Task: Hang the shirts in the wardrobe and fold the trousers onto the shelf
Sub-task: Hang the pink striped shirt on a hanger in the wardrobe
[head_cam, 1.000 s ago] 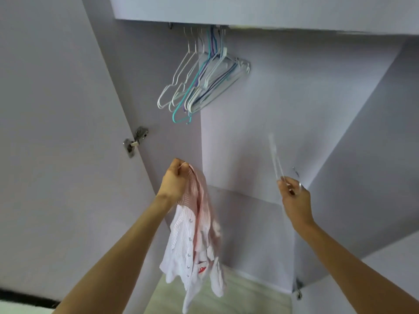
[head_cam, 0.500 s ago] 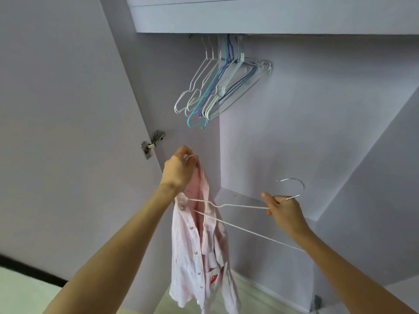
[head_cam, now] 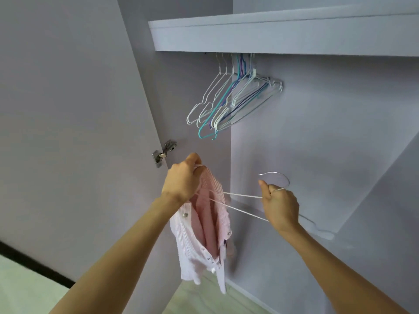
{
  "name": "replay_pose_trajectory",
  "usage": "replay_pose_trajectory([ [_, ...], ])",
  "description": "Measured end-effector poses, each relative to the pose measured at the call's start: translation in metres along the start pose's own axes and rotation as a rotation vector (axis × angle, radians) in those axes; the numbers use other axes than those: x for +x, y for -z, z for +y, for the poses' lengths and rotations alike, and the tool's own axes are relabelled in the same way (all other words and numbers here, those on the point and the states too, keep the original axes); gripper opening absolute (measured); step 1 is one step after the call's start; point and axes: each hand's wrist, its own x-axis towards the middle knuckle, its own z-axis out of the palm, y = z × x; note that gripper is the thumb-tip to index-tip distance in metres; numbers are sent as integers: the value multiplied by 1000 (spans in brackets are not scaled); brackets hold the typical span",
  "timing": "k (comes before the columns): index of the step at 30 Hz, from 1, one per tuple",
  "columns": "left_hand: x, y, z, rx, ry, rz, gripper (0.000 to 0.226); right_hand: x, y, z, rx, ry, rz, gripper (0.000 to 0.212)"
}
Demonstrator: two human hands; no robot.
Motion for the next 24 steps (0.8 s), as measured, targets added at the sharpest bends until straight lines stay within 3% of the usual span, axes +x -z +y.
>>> replay_pose_trajectory([
  [4, -4, -9, 17, -200, -29, 7, 9, 2, -16, -15, 110, 83, -207, 53],
  [6, -9, -9, 20, -231, -56, 24, 8, 8, -18, -18, 168, 50, -204, 53],
  [9, -24, -17, 14, -13, -213, 15, 14, 20, -14, -19, 410, -108, -68, 56],
  [12, -37, -34, -1, 323, -346, -102, 23, 25, -11, -20, 548, -140, 56, 56],
  [14, -39, -38, -6, 435, -366, -116, 26, 22, -11, -23, 569, -76, 92, 55],
  [18, -32, -38, 0, 331, -469, -31, 25, 20, -4, -32, 570, 118, 192, 47],
  [22, -31, -39, -1, 185, -356, 5, 25, 21, 7, -40, 607, 274, 117, 15],
  [23, -30, -40, -3, 158, -318, 6, 26, 19, 9, -40, 574, 340, 137, 13],
  [24, -30, -41, -5, 123, -276, 8, 28, 17, 10, -37, 532, 415, 188, 24],
])
